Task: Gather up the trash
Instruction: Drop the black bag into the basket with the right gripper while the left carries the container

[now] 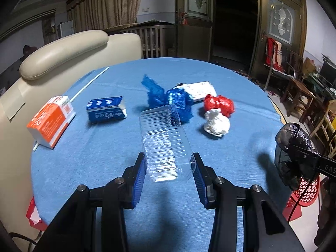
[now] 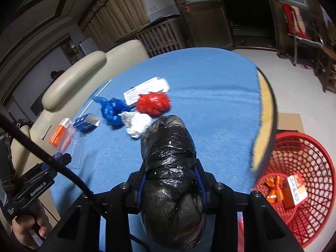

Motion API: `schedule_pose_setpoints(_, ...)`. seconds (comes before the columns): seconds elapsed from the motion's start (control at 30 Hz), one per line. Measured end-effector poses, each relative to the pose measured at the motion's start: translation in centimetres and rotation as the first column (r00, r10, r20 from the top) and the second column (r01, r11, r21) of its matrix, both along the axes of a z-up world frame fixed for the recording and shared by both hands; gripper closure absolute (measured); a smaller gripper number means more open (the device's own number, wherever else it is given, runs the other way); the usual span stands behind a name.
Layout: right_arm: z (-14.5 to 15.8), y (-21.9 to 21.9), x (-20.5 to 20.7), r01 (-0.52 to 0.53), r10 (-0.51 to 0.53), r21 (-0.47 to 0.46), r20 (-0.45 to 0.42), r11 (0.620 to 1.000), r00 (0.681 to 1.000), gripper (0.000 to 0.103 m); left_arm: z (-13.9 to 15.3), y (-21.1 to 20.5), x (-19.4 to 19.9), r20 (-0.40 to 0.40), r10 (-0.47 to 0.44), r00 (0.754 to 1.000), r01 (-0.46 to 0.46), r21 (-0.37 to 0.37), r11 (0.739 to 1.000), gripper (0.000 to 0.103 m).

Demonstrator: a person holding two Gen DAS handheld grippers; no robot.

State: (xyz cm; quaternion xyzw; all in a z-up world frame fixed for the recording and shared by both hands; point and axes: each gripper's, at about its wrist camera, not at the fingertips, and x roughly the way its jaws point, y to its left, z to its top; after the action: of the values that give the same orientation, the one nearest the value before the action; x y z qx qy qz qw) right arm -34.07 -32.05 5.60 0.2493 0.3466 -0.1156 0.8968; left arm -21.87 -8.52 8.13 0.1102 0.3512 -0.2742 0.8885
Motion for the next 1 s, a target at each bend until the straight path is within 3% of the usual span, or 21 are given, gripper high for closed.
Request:
schedule_pose_setpoints(0.3, -0.1, -4.2, -5.2, 0.150, -0.150, 0.003, 0.004, 0.989, 0.989, 0.062, 0.5, -3.2, -1.8, 0.013, -0.088, 0.996, 0.088, 0.014, 0.996, 0.058)
schedule_pose_setpoints(0.53, -1.4, -8.8, -10.1, 0.312, -0.312, 0.006, -0.031, 0.950, 0.950, 0.062, 1.0, -6.3, -3.6, 0.024, -0.174, 0.984, 0.174, 0.022, 0.985, 0.058)
schedule_pose_setpoints(0.8, -4.0, -12.3, -13.8, 0.415, -0.411, 0.033, -0.089, 0.909, 0.907, 0.061, 1.7, -10.3, -6.1, 0.032, -0.279, 0.960, 0.279, 0.028, 0.960, 0.058)
schedule_pose_setpoints(0.9, -5.2, -12.9, -14.2, 0.429, -0.420, 0.056, -0.122, 0.902, 0.899, 0.056, 2.0, -12.0, -7.2, 0.034, -0.324, 0.945, 0.323, 0.030, 0.946, 0.058)
schedule_pose_setpoints(0.93, -5.6, -13.1, -14.2, 0.430, -0.419, 0.066, -0.135, 0.900, 0.898, 0.041, 2.1, -12.6, -7.6, 0.034, -0.341, 0.940, 0.340, 0.028, 0.940, 0.058)
schedule_pose_setpoints(1.0, -6.3, -13.5, -14.6, 0.445, -0.431, 0.089, -0.141, 0.891, 0.891, 0.027, 2.3, -13.7, -8.4, 0.036, -0.370, 0.928, 0.369, 0.028, 0.929, 0.058)
